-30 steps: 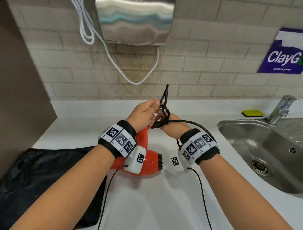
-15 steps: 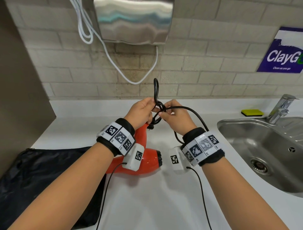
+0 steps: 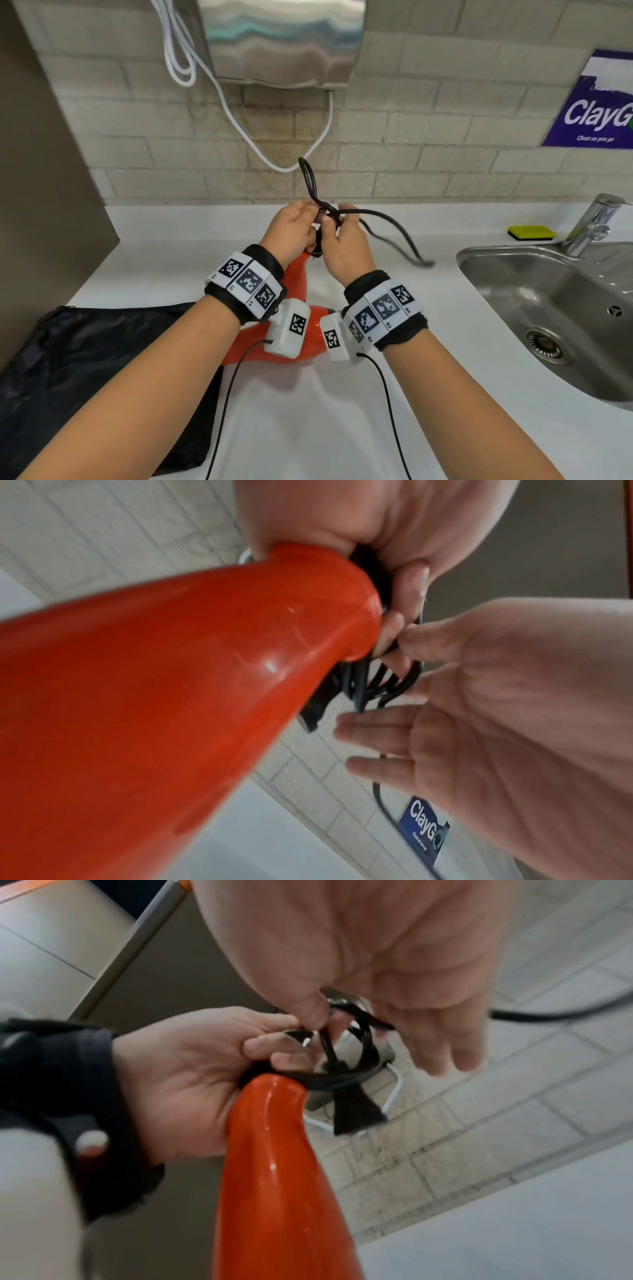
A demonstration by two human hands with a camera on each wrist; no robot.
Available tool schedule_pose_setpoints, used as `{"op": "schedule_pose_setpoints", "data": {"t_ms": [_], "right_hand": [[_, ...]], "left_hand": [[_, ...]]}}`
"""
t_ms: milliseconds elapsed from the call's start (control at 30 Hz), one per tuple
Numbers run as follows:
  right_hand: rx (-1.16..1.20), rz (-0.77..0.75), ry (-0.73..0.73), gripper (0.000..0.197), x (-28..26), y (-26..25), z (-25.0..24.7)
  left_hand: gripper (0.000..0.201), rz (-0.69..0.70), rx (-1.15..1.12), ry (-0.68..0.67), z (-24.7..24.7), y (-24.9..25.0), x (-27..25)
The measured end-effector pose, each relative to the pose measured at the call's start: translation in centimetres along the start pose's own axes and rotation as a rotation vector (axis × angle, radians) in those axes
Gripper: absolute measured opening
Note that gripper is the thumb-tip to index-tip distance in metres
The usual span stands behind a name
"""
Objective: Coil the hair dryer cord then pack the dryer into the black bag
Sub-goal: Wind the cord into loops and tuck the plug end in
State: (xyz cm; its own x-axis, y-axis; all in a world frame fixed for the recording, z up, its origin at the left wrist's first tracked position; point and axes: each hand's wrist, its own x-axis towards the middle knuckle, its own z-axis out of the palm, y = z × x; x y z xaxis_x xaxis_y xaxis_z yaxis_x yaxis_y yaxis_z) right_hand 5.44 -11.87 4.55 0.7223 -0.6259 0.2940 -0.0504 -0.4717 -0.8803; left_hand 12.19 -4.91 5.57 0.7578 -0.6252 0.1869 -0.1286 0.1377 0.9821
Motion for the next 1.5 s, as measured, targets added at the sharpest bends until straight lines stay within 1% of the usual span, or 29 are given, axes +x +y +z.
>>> {"op": "schedule_pose_setpoints", "data": {"t_ms": [67, 133, 200, 267, 367, 433, 533, 600, 633, 700, 767, 800, 833, 867, 933, 1000, 1033, 1067, 1133, 1167, 1233, 1333, 1400, 1433, 1467, 1500], "right_hand": [[0.151, -0.069, 0.0, 0.038, 0.0, 0.2, 0.6], [0.241, -0.102, 0.002, 0.036, 0.2, 0.8, 1.0], [0.299, -0.125, -0.012, 0.033, 0.5, 1.4, 1.1], [0.289, -0.157, -0.021, 0.029, 0.7, 2.1, 1.1], [0.162, -0.233, -0.018, 0.032, 0.5, 3.1, 0.8], [0.101, -0.255, -0.055, 0.036, 0.3, 4.0, 0.1], [0.023, -0.237, -0.065, 0.046, 0.1, 6.6, -1.5], [-0.109, -0.21, -0.063, 0.045, 0.1, 8.8, -2.7], [-0.204, -0.185, -0.088, 0.041, 0.1, 9.7, -3.4], [-0.421, -0.118, -0.206, 0.036, 0.2, 11.0, -4.6], [-0.558, -0.079, -0.32, 0.04, 0.3, 11.6, -5.4], [-0.564, -0.078, -0.338, 0.044, 0.4, 11.7, -5.6], [-0.541, -0.099, -0.337, 0.048, 0.4, 11.5, -5.8], [-0.499, -0.151, -0.307, 0.051, 0.4, 11.5, -5.9], [-0.41, -0.324, -0.202, 0.052, 0.1, 11.1, -5.8], [-0.38, -0.492, -0.128, 0.044, 0.0, 10.7, -5.7], [-0.389, -0.537, -0.119, 0.039, 0.1, 10.6, -5.7], [-0.394, -0.536, -0.126, 0.037, 0.2, 10.5, -5.6], [-0.39, -0.443, -0.156, 0.036, 0.3, 10.5, -5.7], [-0.385, -0.36, -0.156, 0.036, 0.4, 10.6, -5.8], [-0.43, -0.113, -0.131, 0.037, 0.8, 11.0, -6.0], [-0.608, 0.335, -0.201, 0.031, 1.7, 12.7, -6.1], [-0.748, 0.505, -0.231, 0.029, 1.6, 13.6, -6.2], [-0.752, 0.513, -0.277, 0.027, 1.5, 14.0, -6.2], [-0.716, 0.464, -0.337, 0.026, 1.4, 14.3, -6.1], [-0.66, 0.403, -0.355, 0.027, 1.3, 14.1, -5.8]], "left_hand": [[0.024, -0.01, -0.033, 0.003, -0.3, 0.1, 0.0], [0.023, -0.012, -0.034, 0.001, -0.6, 0.1, -0.2], [0.021, -0.008, -0.024, 0.0, -0.7, 0.1, -0.3], [0.018, -0.007, -0.024, -0.005, -0.6, 0.1, -0.4], [0.02, -0.008, -0.059, 0.03, -0.5, 0.1, -0.4], [0.02, -0.001, -0.1, 0.071, -0.5, 0.0, -0.1], [0.026, -0.033, -0.155, 0.163, -1.0, 0.0, 0.3], [0.029, -0.071, -0.138, 0.204, -1.4, 0.1, 0.5], [0.031, -0.084, -0.121, 0.209, -1.6, 0.1, 0.6], [0.032, -0.093, -0.1, 0.203, -1.5, 0.1, 0.7], [0.032, -0.091, -0.1, 0.203, -1.1, 0.0, 0.9], [0.033, -0.083, -0.092, 0.212, -0.9, -0.1, 1.0], [0.033, -0.072, -0.081, 0.228, -0.9, -0.1, 1.1], [0.033, -0.064, -0.076, 0.251, -0.9, -0.3, 1.2], [0.031, -0.061, -0.092, 0.313, -1.5, -0.5, 1.6], [0.029, -0.075, -0.099, 0.365, -2.4, -0.7, 2.0], [0.029, -0.083, -0.096, 0.375, -2.8, -0.7, 2.1], [0.028, -0.087, -0.093, 0.375, -3.0, -0.7, 2.1], [0.029, -0.084, -0.084, 0.357, -3.1, -0.7, 2.0], [0.031, -0.082, -0.074, 0.341, -3.0, -0.7, 1.9], [0.034, -0.076, -0.067, 0.302, -2.6, -0.5, 1.5], [0.033, -0.075, -0.13, 0.272, -2.1, -0.3, 0.7], [0.032, -0.074, -0.171, 0.268, -1.9, -0.2, 0.3], [0.033, -0.069, -0.18, 0.263, -1.9, -0.1, 0.1], [0.033, -0.063, -0.183, 0.253, -1.8, -0.1, 0.0], [0.033, -0.059, -0.181, 0.241, -1.7, 0.0, -0.2]]}}
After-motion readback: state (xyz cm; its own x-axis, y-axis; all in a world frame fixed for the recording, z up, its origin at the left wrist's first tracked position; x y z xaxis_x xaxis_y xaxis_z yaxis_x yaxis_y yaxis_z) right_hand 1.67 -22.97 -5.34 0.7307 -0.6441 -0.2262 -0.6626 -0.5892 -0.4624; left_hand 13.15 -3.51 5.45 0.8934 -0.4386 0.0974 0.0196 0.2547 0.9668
